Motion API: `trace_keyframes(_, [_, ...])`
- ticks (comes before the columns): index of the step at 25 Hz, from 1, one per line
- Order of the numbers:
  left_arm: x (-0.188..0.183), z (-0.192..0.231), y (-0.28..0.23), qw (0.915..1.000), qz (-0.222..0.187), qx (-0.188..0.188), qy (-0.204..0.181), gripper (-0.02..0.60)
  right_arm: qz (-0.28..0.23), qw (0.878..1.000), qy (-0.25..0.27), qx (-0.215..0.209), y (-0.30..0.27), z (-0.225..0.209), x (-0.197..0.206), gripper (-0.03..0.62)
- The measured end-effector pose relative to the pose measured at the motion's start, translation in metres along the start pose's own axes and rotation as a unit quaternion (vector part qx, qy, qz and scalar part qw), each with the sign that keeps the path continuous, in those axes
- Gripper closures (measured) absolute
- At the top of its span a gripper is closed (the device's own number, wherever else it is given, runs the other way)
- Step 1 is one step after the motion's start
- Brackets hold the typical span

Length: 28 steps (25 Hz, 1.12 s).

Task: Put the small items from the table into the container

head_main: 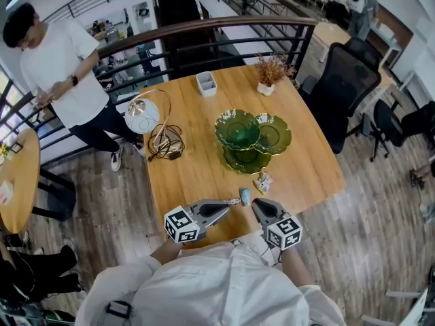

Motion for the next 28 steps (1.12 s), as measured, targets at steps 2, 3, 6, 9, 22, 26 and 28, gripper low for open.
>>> trace_keyframes(2, [0.000, 0.001, 0.002, 1.0000, 0.000, -0.002, 0.001, 0.572, 0.007, 1.000, 0.002, -0.003, -0.006, -0.002, 0.001, 0.579])
trace_keyframes(3, [0.000, 0.002, 0.003, 1.0000, 0.000, -0.003, 0.001, 0.572, 0.010, 1.000, 0.002, -0.004, -0.009, -0.003, 0.001, 0.579])
trace_keyframes(6, [0.000, 0.003, 0.005, 1.0000, -0.003, -0.006, 0.001, 0.572, 0.018, 1.000, 0.003, -0.005, -0.016, -0.006, 0.003, 0.579])
trace_keyframes(9, [-0.001, 0.005, 0.006, 0.9999, -0.007, -0.007, 0.002, 0.572, 0.027, 1.000, 0.004, -0.004, -0.023, -0.009, 0.005, 0.579])
trace_keyframes(22, [-0.004, 0.008, 0.011, 0.9999, -0.007, -0.009, 0.002, 0.572, 0.068, 0.997, 0.000, 0.022, -0.042, -0.021, 0.019, 0.549])
trace_keyframes(26, [-0.004, 0.009, 0.013, 0.9999, -0.010, -0.010, 0.002, 0.572, 0.087, 0.996, -0.009, 0.020, -0.047, -0.027, 0.030, 0.492])
trace_keyframes(28, [-0.004, 0.010, 0.014, 0.9999, -0.011, -0.011, 0.003, 0.572, 0.097, 0.995, -0.018, 0.021, -0.049, -0.030, 0.036, 0.463])
Point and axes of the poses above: the fingertips, and each gripper's own axes: y backward along the fingers, z to its left, x out of its underside, the point moved 10 cm from there along y, backward along the fingers, and after that the axes turned 3 degrees about -z, right-handed, at the moved point
